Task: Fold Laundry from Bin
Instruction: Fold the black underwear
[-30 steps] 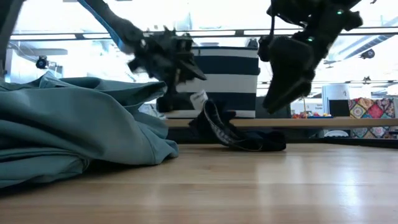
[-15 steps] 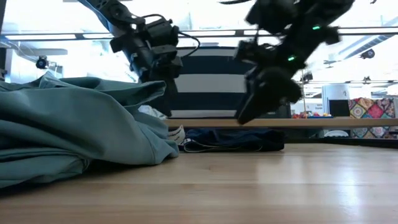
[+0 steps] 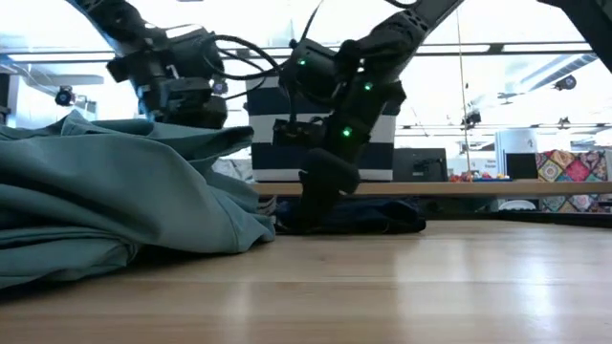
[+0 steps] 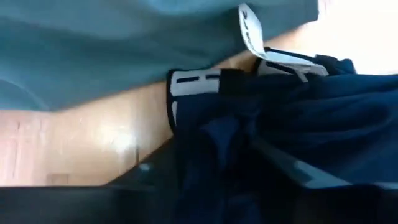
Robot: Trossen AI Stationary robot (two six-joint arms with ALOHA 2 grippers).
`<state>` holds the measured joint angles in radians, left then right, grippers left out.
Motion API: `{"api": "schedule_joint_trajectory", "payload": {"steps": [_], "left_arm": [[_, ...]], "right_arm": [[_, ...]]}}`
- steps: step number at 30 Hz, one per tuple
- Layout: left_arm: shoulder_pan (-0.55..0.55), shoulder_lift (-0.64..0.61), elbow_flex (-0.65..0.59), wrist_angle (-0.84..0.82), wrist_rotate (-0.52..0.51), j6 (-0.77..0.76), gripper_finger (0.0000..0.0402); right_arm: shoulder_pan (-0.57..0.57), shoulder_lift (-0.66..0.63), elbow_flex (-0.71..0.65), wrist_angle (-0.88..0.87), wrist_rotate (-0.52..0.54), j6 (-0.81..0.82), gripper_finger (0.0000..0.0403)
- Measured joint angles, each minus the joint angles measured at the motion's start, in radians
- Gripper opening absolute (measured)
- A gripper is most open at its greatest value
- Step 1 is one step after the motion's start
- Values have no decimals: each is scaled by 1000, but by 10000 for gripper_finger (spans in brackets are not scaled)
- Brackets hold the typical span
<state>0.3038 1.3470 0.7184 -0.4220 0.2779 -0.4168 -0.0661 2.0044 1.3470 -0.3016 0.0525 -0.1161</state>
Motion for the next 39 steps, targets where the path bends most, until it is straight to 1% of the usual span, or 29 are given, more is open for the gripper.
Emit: {"api": "schedule_joint_trajectory", "payload": {"steps": [4, 6, 10, 13, 16, 19, 23, 25, 28, 31, 33, 35, 37, 39], "left_arm": [[-2, -33, -62, 73, 1, 12, 271], [-2, -39, -81, 138, 0, 35, 271], [-2, -9, -100, 302, 1, 105, 271], [-2, 44, -93, 424, 0, 168, 271], [-1, 119, -68, 496, 0, 214, 271], [8, 204, -38, 484, 3, 218, 271], [18, 294, -23, 512, 27, 202, 271], [19, 337, -22, 546, 33, 188, 271], [20, 399, -8, 624, 90, 151, 271], [15, 444, 17, 660, 158, 109, 271], [12, 447, 25, 657, 201, 88, 271], [12, 430, 25, 637, 233, 67, 271], [12, 386, 19, 595, 257, 62, 271], [19, 330, 18, 534, 264, 85, 271]], "right_arm": [[-19, -12, 41, -85, -8, -12, 36], [-28, -47, 47, -128, -2, -5, 24], [-66, -163, 39, -178, -1, 51, 17], [-104, -249, 6, -195, 0, 102, 16], [-148, -309, -40, -180, -1, 155, 15], [-181, -334, -82, -109, -9, 199, 15], [-191, -317, -122, 47, -81, 260, 15], [-186, -285, -123, 76, -90, 270, 14], [-177, -218, -125, 102, -89, 273, 14], [-176, -163, -124, 138, -88, 282, 14], [-176, -138, -116, 154, -91, 286, 14], [-174, -118, -116, 143, -120, 263, 16], [-172, -108, -117, 143, -157, 246, 26], [-167, -106, -118, 147, -162, 250, 44]]}}
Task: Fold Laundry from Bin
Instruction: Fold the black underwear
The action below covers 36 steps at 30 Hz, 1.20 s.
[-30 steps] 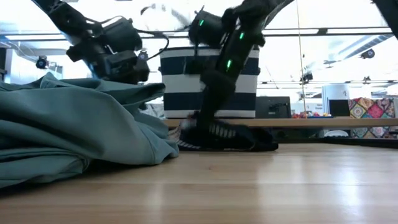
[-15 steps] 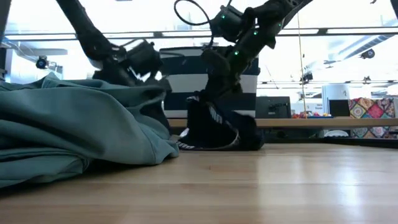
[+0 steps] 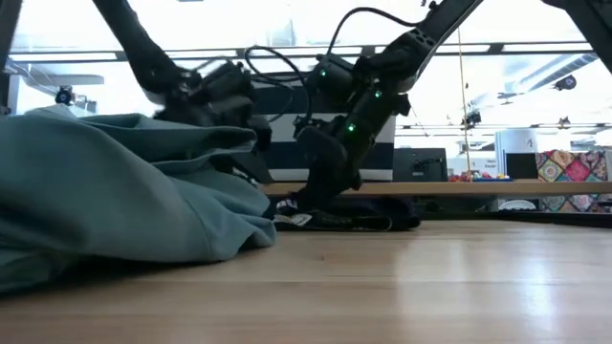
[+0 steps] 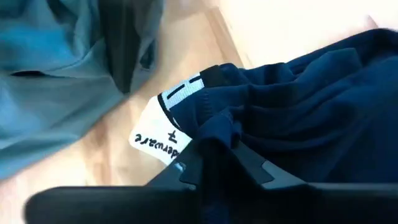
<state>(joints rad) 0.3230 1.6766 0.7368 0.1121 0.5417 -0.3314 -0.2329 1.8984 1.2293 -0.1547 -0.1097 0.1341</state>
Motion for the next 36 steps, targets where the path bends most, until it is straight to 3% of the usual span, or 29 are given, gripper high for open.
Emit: {"api": "schedule_joint_trajectory", "payload": {"steps": [2, 4, 7, 12, 20, 25, 29, 36], "left_arm": [[9, -55, -2, -89, -29, 51, 271], [18, -93, -6, -156, -126, 109, 271], [44, -83, -14, -117, -214, 171, 272], [77, 35, -14, 129, -129, 121, 272], [133, 144, 44, 142, -51, -12, 272], [129, 245, 116, 148, 7, -80, 259], [125, 291, 142, 151, 6, -135, 209], [125, 282, 138, 150, 11, -145, 60]], "right_arm": [[2, 1, 0, 9, 2, 4, 65], [1, 3, 0, 10, 5, 4, 85], [-2, 0, 0, 15, 5, -1, 111], [0, -2, 0, -1, -11, -14, 148], [-4, -88, 25, -73, -25, -51, 202], [-31, -94, 11, -88, -61, -77, 207], [-22, -94, -5, -150, -100, -155, 200], [-17, -66, -43, -70, -36, -130, 193]]}}
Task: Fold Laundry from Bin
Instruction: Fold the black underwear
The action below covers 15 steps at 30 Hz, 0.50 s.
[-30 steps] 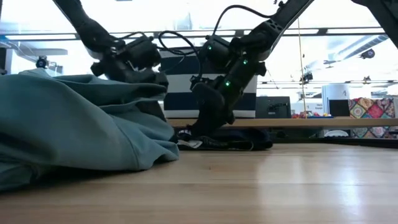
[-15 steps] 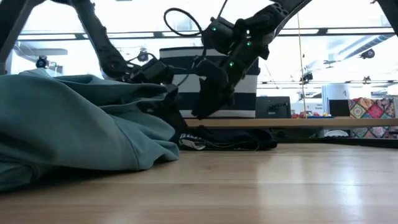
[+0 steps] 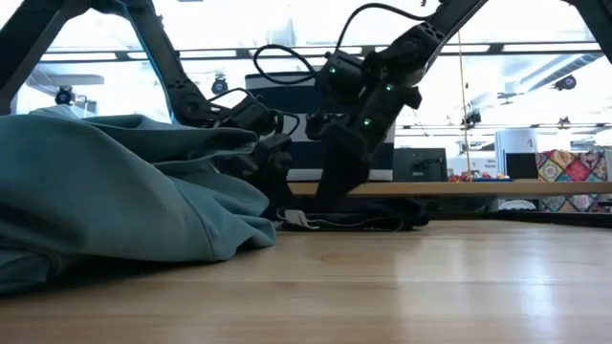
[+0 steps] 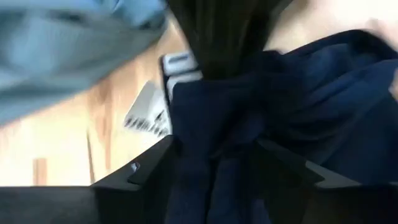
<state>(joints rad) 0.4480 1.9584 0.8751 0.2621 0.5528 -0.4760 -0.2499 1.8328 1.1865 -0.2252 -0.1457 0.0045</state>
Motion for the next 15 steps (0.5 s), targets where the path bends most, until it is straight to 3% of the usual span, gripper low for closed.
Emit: {"api": "schedule_joint_trajectory", "payload": {"steps": [2, 4, 9, 15], "left_arm": [[0, -1, 6, 1, 21, -31, 21], [0, -2, 17, -6, 57, -58, 8], [-2, -2, 65, -63, 92, -76, 27], [-2, -1, 94, -135, 105, -47, 19]], "right_arm": [[-6, 0, 0, 13, 0, 28, 178], [-13, -2, -1, 15, 0, 40, 151], [-32, -7, 3, 14, -29, 51, 32], [-38, -59, 48, -50, -37, 45, 11]]}}
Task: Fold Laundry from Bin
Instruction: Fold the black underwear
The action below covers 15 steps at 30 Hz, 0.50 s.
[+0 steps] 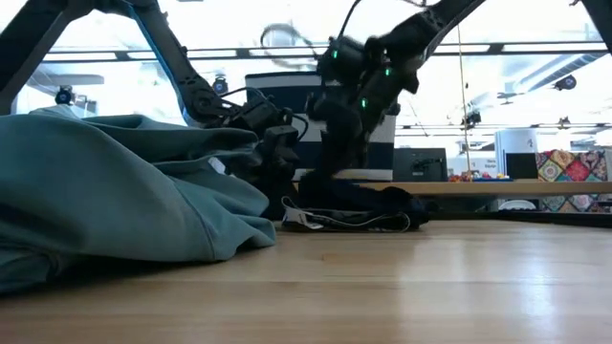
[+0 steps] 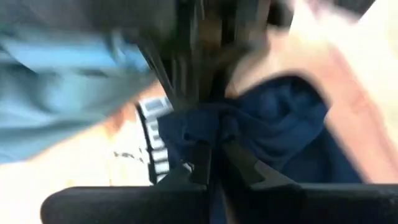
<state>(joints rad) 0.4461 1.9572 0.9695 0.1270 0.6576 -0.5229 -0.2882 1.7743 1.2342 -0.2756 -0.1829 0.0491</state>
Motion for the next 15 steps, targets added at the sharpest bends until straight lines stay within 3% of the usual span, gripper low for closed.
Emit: {"api": "schedule_joint_trajectory", "payload": {"steps": [9, 15], "left_arm": [[-3, -3, -29, 4, 20, 29, 15], [-3, -3, -25, 9, 14, 20, 31]], "right_arm": [[-1, -88, 3, 51, 70, -93, 9], [24, 12, -8, 80, -20, -86, 9]]}}
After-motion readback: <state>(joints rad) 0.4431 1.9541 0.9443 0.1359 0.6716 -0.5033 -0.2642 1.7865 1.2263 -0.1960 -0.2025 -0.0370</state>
